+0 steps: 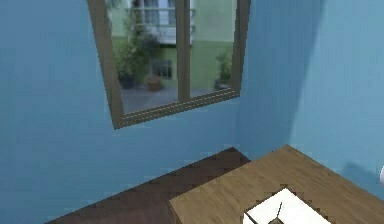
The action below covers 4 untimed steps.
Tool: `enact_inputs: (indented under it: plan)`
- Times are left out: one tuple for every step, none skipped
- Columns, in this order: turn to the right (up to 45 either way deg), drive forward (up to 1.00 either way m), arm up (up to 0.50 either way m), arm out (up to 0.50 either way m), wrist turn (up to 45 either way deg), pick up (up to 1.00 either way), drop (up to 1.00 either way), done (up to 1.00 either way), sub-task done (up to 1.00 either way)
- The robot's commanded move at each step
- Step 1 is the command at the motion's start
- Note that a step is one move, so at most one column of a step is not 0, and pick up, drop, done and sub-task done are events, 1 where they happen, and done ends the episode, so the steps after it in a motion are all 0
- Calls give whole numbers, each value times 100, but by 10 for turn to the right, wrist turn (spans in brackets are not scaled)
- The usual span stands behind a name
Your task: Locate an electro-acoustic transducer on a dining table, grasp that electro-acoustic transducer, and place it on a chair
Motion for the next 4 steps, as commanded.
enact_inputs:
  plan:
    - [0, 0, 0, 0, 0, 100, 0, 0, 0]
    - [0, 0, 10, 0, 0, 0, 0, 0, 0]
    - [0, 0, 26, 0, 0, 0, 0, 0, 0]
    - [0, 0, 0, 0, -450, 0, 0, 0, 0]
